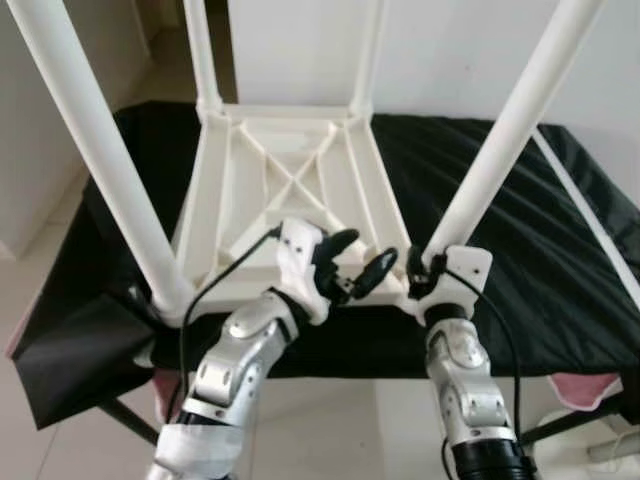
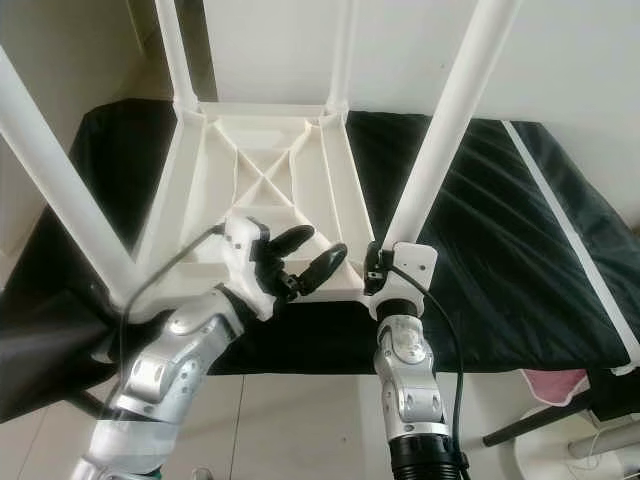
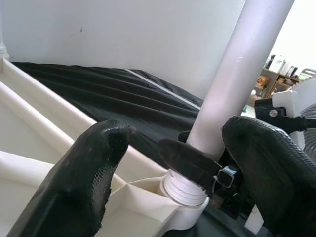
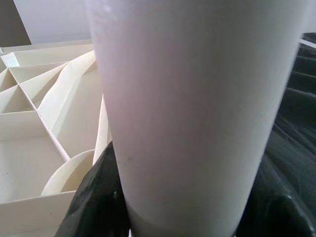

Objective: Building children table

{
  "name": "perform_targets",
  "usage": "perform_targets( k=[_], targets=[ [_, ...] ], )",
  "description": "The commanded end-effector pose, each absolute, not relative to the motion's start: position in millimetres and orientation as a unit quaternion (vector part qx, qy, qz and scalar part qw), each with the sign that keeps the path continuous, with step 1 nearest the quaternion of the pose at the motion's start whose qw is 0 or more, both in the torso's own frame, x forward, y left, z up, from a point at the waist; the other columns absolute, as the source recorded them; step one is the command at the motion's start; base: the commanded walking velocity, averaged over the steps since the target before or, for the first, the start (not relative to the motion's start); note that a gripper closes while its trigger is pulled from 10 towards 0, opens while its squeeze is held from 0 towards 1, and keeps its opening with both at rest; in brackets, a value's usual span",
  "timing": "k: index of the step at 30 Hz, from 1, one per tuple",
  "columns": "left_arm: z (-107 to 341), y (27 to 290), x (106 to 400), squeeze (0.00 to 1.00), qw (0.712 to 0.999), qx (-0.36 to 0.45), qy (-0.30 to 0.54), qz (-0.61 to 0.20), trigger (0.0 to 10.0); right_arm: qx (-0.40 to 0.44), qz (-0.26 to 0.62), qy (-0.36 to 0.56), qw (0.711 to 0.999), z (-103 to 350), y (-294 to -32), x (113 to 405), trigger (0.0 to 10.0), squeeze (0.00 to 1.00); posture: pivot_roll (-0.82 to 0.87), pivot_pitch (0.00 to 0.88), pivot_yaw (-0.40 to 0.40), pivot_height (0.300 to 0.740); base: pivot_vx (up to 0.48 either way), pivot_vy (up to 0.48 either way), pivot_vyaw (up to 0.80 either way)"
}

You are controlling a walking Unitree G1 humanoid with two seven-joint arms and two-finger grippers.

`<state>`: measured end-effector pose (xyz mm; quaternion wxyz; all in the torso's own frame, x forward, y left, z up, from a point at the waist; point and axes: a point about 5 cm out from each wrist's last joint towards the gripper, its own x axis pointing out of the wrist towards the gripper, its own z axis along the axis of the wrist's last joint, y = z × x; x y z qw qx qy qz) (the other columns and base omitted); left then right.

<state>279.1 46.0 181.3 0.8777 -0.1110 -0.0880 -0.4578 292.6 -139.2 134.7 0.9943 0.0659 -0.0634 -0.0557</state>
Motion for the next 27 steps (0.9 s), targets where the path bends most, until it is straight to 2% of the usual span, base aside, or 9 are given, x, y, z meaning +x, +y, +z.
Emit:
perform_targets(
  k=[1,2,3,4,5,17,18,19,27],
  targets=[
    [179.5,47.6,279.2,0.0,0.877,-0.105,-0.088,-0.46,10.0,0.087,-0.063,-0.047,0.993,125.2,-138.6,288.9,10.0,0.02,-0.04,0.02,-0.022,0.74,0.0,0.0,0.0],
    [179.5,47.6,279.2,0.0,0.877,-0.105,-0.088,-0.46,10.0,0.087,-0.063,-0.047,0.993,125.2,-138.6,288.9,10.0,0.02,-0.04,0.02,-0.022,0.74,0.0,0.0,0.0],
    [179.6,48.7,280.3,0.0,0.879,-0.107,-0.086,-0.457,10.0,0.094,-0.062,-0.048,0.992,125.4,-139.4,288.6,10.0,0.24,-0.04,0.019,-0.021,0.74,0.0,0.0,0.0],
    [179.6,48.7,280.3,0.0,0.879,-0.107,-0.086,-0.457,10.0,0.094,-0.062,-0.048,0.992,125.4,-139.4,288.6,10.0,0.24,-0.04,0.019,-0.021,0.74,0.0,0.0,0.0],
    [180.3,49.7,281.8,0.0,0.88,-0.111,-0.085,-0.454,10.0,0.1,-0.058,-0.053,0.992,126.7,-140.8,287.6,10.0,1.0,-0.04,0.02,-0.018,0.74,0.0,0.0,0.0],
    [176.3,56.2,277.6,0.0,0.883,-0.094,-0.076,-0.453,10.0,0.062,0.023,-0.054,0.996,128.3,-153.0,278.8,10.0,1.0,-0.05,0.015,-0.022,0.74,0.0,0.0,0.0],
    [176.2,57.3,277.0,0.0,0.884,-0.09,-0.077,-0.453,10.0,0.06,0.031,-0.053,0.996,128.0,-154.3,277.5,10.0,0.84,-0.04,0.016,-0.024,0.74,0.0,0.0,0.0],
    [176.0,59.5,275.8,0.0,0.884,-0.082,-0.078,-0.454,10.0,0.053,0.048,-0.055,0.996,128.5,-156.3,275.7,10.0,0.0,-0.04,0.016,-0.025,0.74,0.0,0.0,0.0],
    [170.8,67.1,266.6,0.0,0.878,0.003,-0.083,-0.471,10.0,-0.002,0.134,-0.065,0.989,136.1,-177.5,277.9,10.0,0.0,-0.03,0.023,-0.027,0.74,0.0,0.0,0.0]
  ],
)
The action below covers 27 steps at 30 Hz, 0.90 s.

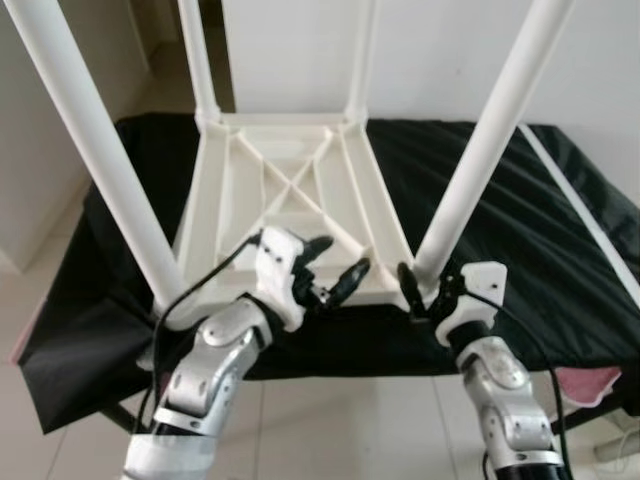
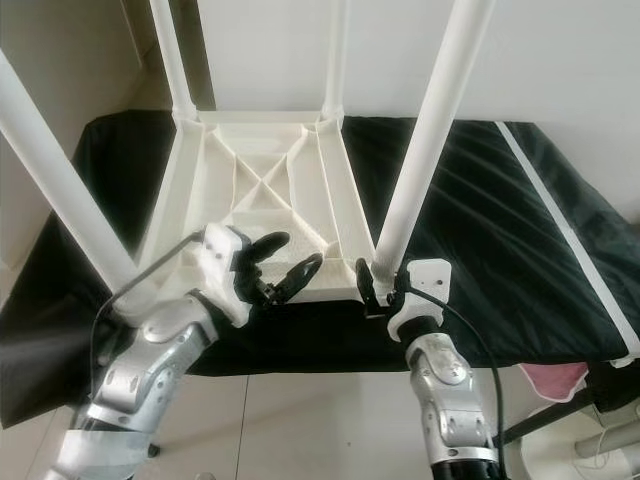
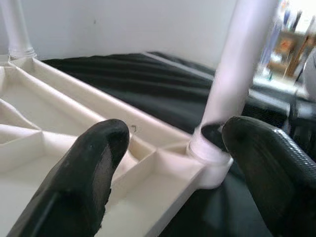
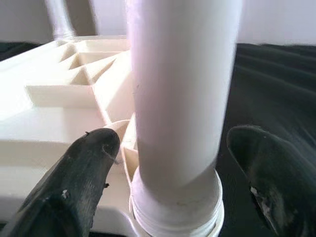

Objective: Building children table

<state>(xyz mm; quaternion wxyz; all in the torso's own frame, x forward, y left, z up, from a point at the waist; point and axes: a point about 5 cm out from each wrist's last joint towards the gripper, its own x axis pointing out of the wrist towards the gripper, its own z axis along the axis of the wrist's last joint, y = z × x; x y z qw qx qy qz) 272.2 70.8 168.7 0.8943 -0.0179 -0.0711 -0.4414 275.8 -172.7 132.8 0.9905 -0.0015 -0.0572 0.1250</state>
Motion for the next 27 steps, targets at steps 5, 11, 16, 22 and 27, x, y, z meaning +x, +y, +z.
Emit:
perform_targets(
  k=[5,11,16,22,27],
  targets=[
    [170.4,68.7,263.0,0.0,0.872,0.022,-0.083,-0.482,10.0,-0.026,0.159,-0.06,0.985,138.2,-183.0,286.0,10.0,0.0,-0.02,0.028,-0.031,0.74,0.0,0.0,0.0],
    [171.6,66.2,257.1,0.0,0.867,0.037,-0.083,-0.49,10.0,-0.041,0.212,-0.053,0.975,142.6,-182.9,301.3,10.0,0.0,-0.01,0.034,-0.037,0.74,0.0,0.0,0.0],
    [171.6,58.8,249.9,0.0,0.858,0.046,-0.081,-0.504,10.0,-0.06,0.292,-0.03,0.954,141.6,-171.1,317.5,10.0,0.0,0.01,0.037,-0.046,0.74,0.0,0.0,0.0],
    [174.0,63.0,249.4,0.0,0.864,0.063,-0.089,-0.491,10.0,-0.078,0.338,-0.012,0.938,137.6,-161.2,328.1,3.9,0.0,0.04,0.037,-0.079,0.74,0.0,0.0,0.0],
    [175.1,64.2,249.1,0.0,0.869,0.062,-0.095,-0.481,10.0,-0.077,0.343,-0.007,0.936,136.2,-163.2,329.0,0.0,0.0,0.04,0.038,-0.089,0.74,0.0,0.0,0.0]
  ],
)
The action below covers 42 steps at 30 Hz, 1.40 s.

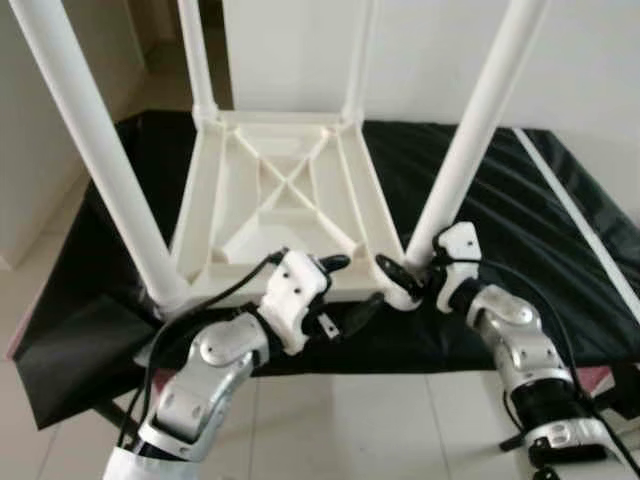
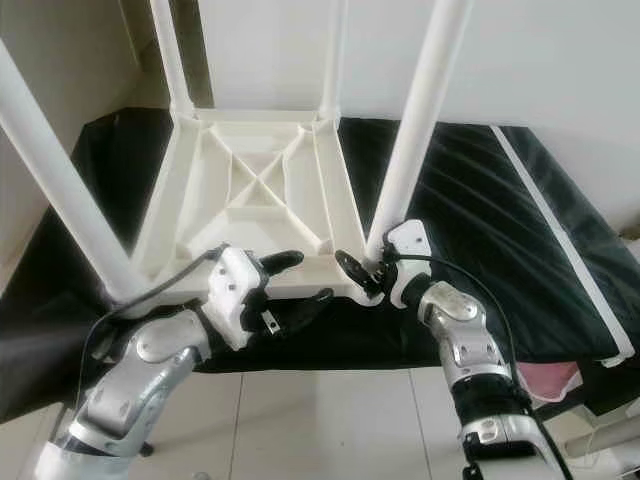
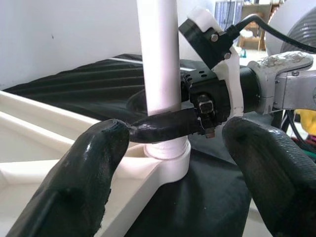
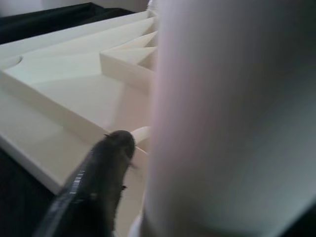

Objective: Building children table

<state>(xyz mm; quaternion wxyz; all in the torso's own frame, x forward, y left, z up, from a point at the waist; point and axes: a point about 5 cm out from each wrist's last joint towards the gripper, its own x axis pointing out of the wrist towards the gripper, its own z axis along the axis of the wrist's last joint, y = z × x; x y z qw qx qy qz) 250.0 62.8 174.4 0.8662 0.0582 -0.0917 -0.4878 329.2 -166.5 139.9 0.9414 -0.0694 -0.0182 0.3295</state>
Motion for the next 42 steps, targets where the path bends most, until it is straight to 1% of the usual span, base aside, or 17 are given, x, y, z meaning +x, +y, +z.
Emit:
perform_targets(
  k=[1,7,8,9,16,18,22,25,28,30,32,33,35,36,37,39,42],
  targets=[
    [175.7,64.3,249.0,0.0,0.872,0.062,-0.097,-0.476,10.0,-0.077,0.345,-0.005,0.935,135.3,-164.8,328.7,0.0,0.0,0.05,0.037,-0.096,0.74,0.0,0.0,0.0],
    [176.4,61.7,245.8,0.0,0.876,0.055,-0.103,-0.467,10.0,-0.071,0.354,0.0,0.933,132.1,-168.6,326.4,0.0,0.0,0.05,0.04,-0.117,0.74,0.0,0.0,0.0],
    [176.8,60.1,244.9,0.0,0.877,0.052,-0.105,-0.465,10.0,-0.069,0.344,0.001,0.936,131.8,-171.3,325.2,9.1,0.0,0.04,0.046,-0.122,0.74,0.0,0.0,0.0],
    [176.7,60.0,244.6,0.0,0.878,0.05,-0.106,-0.465,10.0,-0.068,0.341,-0.001,0.938,131.9,-171.9,324.7,10.0,0.0,0.04,0.047,-0.122,0.74,0.0,0.0,0.0],
    [175.8,59.8,244.5,0.0,0.881,0.046,-0.107,-0.459,10.0,-0.05,0.323,-0.009,0.945,133.9,-171.5,321.4,10.0,0.0,0.03,0.064,-0.135,0.74,0.0,0.0,0.0],
    [175.9,58.6,243.1,0.0,0.883,0.043,-0.11,-0.455,10.0,-0.047,0.302,-0.017,0.952,135.3,-172.5,319.7,10.0,0.0,0.02,0.073,-0.139,0.74,0.0,0.0,0.0],
    [176.2,59.3,239.1,0.0,0.886,0.045,-0.125,-0.444,10.0,-0.054,0.235,-0.019,0.97,135.4,-175.4,319.4,10.0,0.0,0.02,0.101,-0.148,0.74,0.0,0.0,0.0],
    [175.8,59.2,238.6,0.0,0.887,0.041,-0.122,-0.444,10.0,-0.047,0.218,-0.016,0.975,134.6,-175.4,318.1,10.0,0.0,0.02,0.108,-0.15,0.74,0.0,0.0,0.0],
    [174.4,59.5,237.4,0.0,0.889,0.019,-0.105,-0.445,10.0,-0.039,0.183,-0.01,0.982,131.5,-173.2,310.8,10.0,0.0,0.02,0.118,-0.151,0.74,0.0,0.0,0.0],
    [173.9,61.7,235.9,0.0,0.89,-0.006,-0.092,-0.447,10.0,-0.021,0.141,0.0,0.99,124.6,-168.1,300.5,10.0,0.0,0.03,0.13,-0.152,0.74,0.0,0.0,0.0],
    [173.5,62.0,235.4,0.0,0.889,-0.012,-0.089,-0.449,10.0,-0.014,0.131,0.005,0.991,122.4,-167.0,297.9,10.0,0.0,0.03,0.13,-0.152,0.74,0.0,0.0,0.0],
    [173.8,63.6,236.4,0.0,0.892,-0.016,-0.086,-0.444,10.0,-0.006,0.099,0.012,0.995,118.0,-165.0,294.1,10.0,0.0,0.04,0.132,-0.149,0.74,0.0,0.0,0.0],
    [173.8,63.6,236.4,0.0,0.892,-0.016,-0.086,-0.444,10.0,-0.006,0.099,0.012,0.995,118.0,-165.0,294.1,10.0,0.0,0.04,0.132,-0.149,0.74,0.0,0.0,0.0],
    [174.5,65.1,238.3,0.0,0.894,-0.029,-0.078,-0.441,10.0,0.004,0.063,0.019,0.998,113.4,-161.8,290.1,10.0,0.0,0.04,0.133,-0.145,0.74,0.0,0.0,0.0],
    [174.5,65.1,238.3,0.0,0.894,-0.029,-0.078,-0.441,10.0,0.004,0.063,0.019,0.998,113.4,-161.8,290.1,10.0,0.0,0.04,0.133,-0.145,0.74,0.0,0.0,0.0],
    [174.4,66.0,242.5,0.0,0.898,-0.038,-0.064,-0.433,10.0,0.021,-0.019,0.027,0.999,106.5,-158.8,284.7,10.0,0.0,0.05,0.132,-0.135,0.74,0.0,0.0,0.0],
    [174.3,66.0,244.1,0.0,0.899,-0.038,-0.059,-0.431,10.0,0.029,-0.049,0.028,0.998,105.1,-158.0,283.8,10.0,0.0,0.05,0.132,-0.129,0.74,0.0,0.0,0.0]
  ],
)
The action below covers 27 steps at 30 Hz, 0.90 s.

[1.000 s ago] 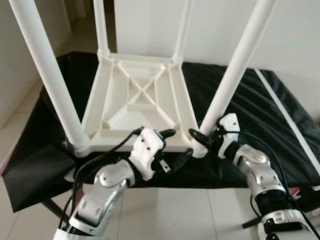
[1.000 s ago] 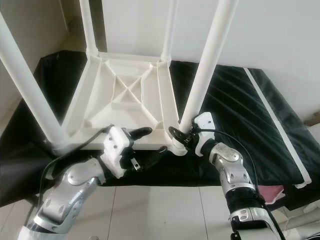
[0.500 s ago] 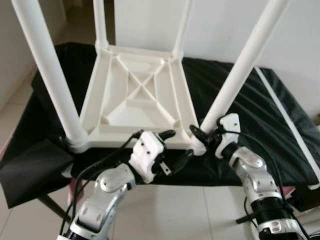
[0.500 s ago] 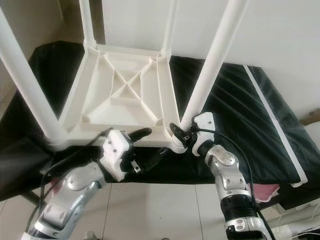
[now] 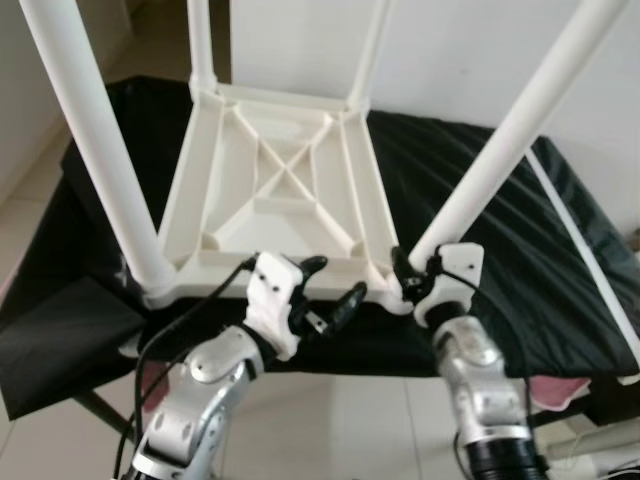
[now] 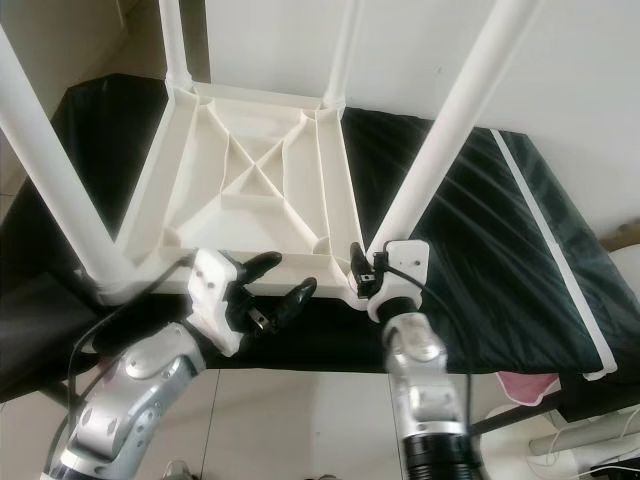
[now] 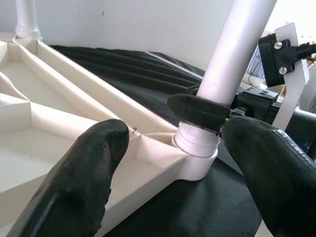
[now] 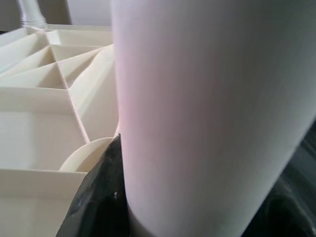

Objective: Building children table

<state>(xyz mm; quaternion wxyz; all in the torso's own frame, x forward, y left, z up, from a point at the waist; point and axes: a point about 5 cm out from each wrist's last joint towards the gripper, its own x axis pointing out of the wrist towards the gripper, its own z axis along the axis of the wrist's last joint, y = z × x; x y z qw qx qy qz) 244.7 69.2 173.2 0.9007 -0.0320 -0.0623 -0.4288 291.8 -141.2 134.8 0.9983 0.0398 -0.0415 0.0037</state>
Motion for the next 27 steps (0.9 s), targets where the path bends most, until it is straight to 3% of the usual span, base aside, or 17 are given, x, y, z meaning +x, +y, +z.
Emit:
perform_targets(
  k=[1,4,17,18,19,20,27],
  targets=[
    [174.3,66.0,244.1,0.0,0.899,-0.038,-0.059,-0.431,10.0,0.029,-0.049,0.028,0.998,105.1,-158.0,283.8,10.0,0.0,0.05,0.132,-0.129,0.74,0.0,0.0,0.0],
    [174.1,65.5,247.2,0.0,0.902,-0.033,-0.048,-0.429,10.0,0.06,-0.099,0.032,0.993,105.2,-152.2,282.4,10.0,0.0,0.05,0.125,-0.113,0.74,0.0,0.0,0.0],
    [181.1,64.0,261.8,0.0,0.908,-0.006,-0.05,-0.416,10.0,0.036,-0.085,-0.007,0.996,118.4,-154.2,284.7,10.0,0.0,0.04,0.085,-0.062,0.74,0.0,0.0,0.0],
    [181.1,61.6,262.1,0.0,0.908,-0.007,-0.048,-0.416,10.0,0.033,-0.085,-0.008,0.996,118.4,-156.7,284.5,10.0,0.04,0.04,0.081,-0.06,0.74,0.0,0.0,0.0],
    [180.6,60.1,263.3,0.0,0.909,-0.002,-0.046,-0.415,10.0,0.028,-0.083,-0.008,0.996,117.8,-158.5,284.2,10.0,0.71,0.04,0.075,-0.06,0.74,0.0,0.0,0.0],
    [180.3,59.0,264.1,0.0,0.909,0.002,-0.045,-0.414,10.0,0.026,-0.08,-0.008,0.996,117.2,-159.7,284.1,10.0,1.0,0.04,0.075,-0.06,0.74,0.0,0.0,0.0],
    [179.2,54.5,264.9,0.0,0.904,0.014,-0.048,-0.424,10.0,0.025,-0.053,-0.022,0.998,121.0,-165.1,284.8,10.0,1.0,0.03,0.048,-0.07,0.74,0.0,0.0,0.0]
  ],
)
